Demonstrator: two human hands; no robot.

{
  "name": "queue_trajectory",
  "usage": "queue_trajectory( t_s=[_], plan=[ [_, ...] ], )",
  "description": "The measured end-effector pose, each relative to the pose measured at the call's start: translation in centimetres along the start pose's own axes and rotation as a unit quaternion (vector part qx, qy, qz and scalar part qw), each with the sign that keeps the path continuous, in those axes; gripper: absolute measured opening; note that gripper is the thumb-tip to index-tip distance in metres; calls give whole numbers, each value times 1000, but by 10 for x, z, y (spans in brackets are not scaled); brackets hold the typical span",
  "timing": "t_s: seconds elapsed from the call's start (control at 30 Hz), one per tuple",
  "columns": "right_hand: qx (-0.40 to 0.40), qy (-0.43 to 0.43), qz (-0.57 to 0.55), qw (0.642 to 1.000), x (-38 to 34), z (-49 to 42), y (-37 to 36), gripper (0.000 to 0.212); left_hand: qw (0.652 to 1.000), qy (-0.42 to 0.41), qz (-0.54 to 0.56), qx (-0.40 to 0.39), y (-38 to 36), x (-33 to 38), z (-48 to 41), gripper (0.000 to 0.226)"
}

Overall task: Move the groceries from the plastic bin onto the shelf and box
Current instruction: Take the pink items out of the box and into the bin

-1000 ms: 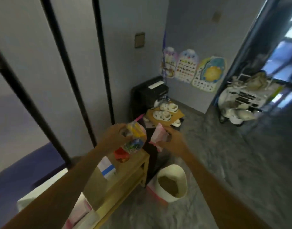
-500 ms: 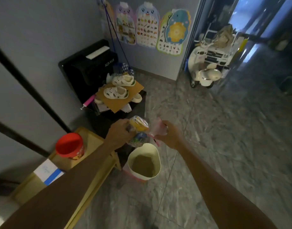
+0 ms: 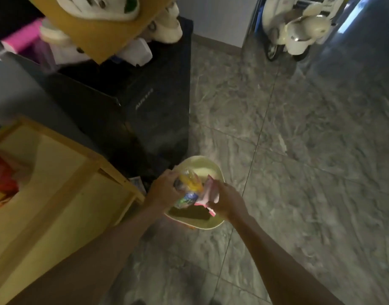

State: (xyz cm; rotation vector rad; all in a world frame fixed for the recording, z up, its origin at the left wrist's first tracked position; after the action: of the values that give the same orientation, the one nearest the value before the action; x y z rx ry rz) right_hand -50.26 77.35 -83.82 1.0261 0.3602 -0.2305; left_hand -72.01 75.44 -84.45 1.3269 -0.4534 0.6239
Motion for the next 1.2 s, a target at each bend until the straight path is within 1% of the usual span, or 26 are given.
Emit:
queue_trajectory(
  t_s=[0.13, 0.2, 0.3, 0.4, 0.47, 0.53, 0.6, 0.67, 0.8, 0.87, 0.93, 1.03, 1.13, 1.2],
  plan=[
    [7, 31, 105, 994, 25, -23, -42, 89, 998, -24, -36, -36, -50, -37, -12, 46],
    [11, 31, 130, 991, 33, -29, -53, 91, 998, -14, -38, -52, -60, -45, -15, 53],
    [7, 24, 120, 993, 38, -34, -59, 95, 997, -16, -44, -53, -60, -43, -16, 63],
    [6, 18, 92, 996, 30, -30, -47, 84, 998, -23, -49, -40, -42, -25, -16, 72],
    [14, 16, 58, 998, 22, -24, -30, 78, 998, -20, -36, -37, -24, -8, -12, 72],
    [25, 19, 31, 999, 11, -14, -5, 80, 999, -34, -24, -22, 0, 10, -7, 70],
    [44, 24, 19, 999, -2, 1, 30, 87, 998, -57, -32, 1, 29, 33, -2, 72],
    [70, 21, 3, 997, -17, 22, 76, 93, 996, -75, -52, 13, 67, 64, 4, 80],
    [119, 21, -28, 992, -57, 81, 192, 99, 994, -98, -37, 42, 163, 139, 20, 97],
    [146, 27, -38, 988, -83, 113, 256, 98, 991, -116, -24, 55, 221, 178, 28, 94],
    [178, 38, -44, 982, -114, 148, 320, 99, 988, -137, -37, 69, 281, 222, 37, 89],
    [208, 58, -59, 975, -164, 201, 410, 99, 980, -155, -61, 108, 374, 286, 56, 90],
    [239, 89, -60, 965, -212, 254, 485, 94, 972, -172, -82, 136, 460, 338, 83, 82],
    [252, 99, -54, 961, -239, 285, 521, 93, 969, -179, -89, 146, 509, 364, 105, 86]
  ],
)
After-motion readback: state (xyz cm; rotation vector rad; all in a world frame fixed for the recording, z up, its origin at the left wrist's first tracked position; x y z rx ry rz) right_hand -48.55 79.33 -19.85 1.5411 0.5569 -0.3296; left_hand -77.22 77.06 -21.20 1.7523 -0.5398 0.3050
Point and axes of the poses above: each hand's wrist, its own z-axis away from the middle knuckle, its own y-axis out of the back of the hand, x = y × z, the point moved 2 cm from there along -z, towards the middle knuckle, and after that the axes turned 4 degrees about -y, right-handed, at the moved point
